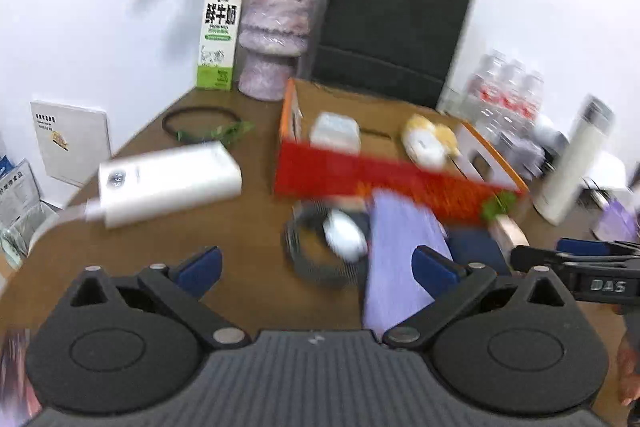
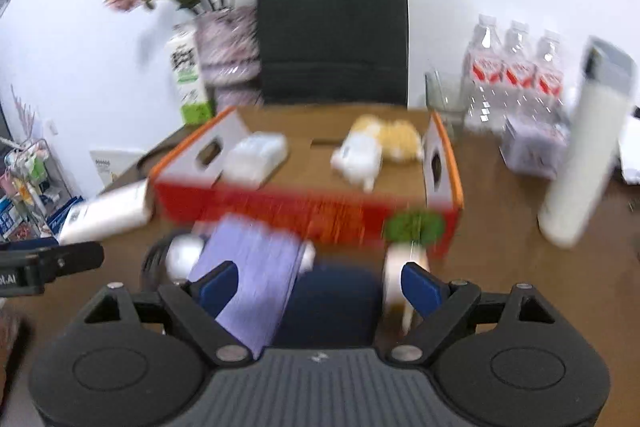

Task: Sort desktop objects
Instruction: 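Grasp the iridescent plastic bag with left tool while right tool grasps navy pouch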

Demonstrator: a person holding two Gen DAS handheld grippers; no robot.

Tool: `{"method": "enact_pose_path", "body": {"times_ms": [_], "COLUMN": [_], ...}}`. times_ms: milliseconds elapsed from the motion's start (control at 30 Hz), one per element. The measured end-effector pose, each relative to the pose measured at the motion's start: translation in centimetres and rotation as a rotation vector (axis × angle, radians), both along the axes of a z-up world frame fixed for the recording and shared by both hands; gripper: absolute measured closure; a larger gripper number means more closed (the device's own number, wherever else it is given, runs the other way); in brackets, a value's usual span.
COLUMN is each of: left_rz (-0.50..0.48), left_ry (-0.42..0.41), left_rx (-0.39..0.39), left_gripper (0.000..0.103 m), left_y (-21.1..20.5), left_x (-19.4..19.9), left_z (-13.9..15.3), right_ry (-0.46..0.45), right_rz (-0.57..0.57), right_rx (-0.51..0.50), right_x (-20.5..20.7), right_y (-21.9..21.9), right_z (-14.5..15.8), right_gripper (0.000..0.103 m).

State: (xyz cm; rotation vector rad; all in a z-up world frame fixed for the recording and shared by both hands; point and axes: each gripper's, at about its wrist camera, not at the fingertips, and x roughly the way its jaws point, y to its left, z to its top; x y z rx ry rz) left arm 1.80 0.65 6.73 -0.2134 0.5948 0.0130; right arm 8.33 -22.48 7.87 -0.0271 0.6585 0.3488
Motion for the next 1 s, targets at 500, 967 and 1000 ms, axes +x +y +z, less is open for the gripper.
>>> {"method": "enact_pose_path", "body": {"times_ms": [500,967,1000], "left_rz": [-0.09,-0.228,-0.244], "left_ry": [-0.07,-0.126,-0.129], "left_rx": [0.085,0.096,0.088], "left_gripper": [0.0,0.0,0.0], "left_y": [-3.8,-6.8,-6.9], "left_x": [-10.3,-6.1,-5.4], "left_z": [-5.8,-4.8,-4.9], "right_ry": [-0.113,-0.055,-0.076], "right_rz": [-0.086,-0.108,-0.1], "right_rx": [0.088,0.268,0.261], "right_x": [-13.7,-9.4,-8.7], "right_y": [-2.4,-5.3,-5.2], "right_z": [-5.4,-3.4,-2.8], "right_gripper": [0.01,0.014,0.014]}}
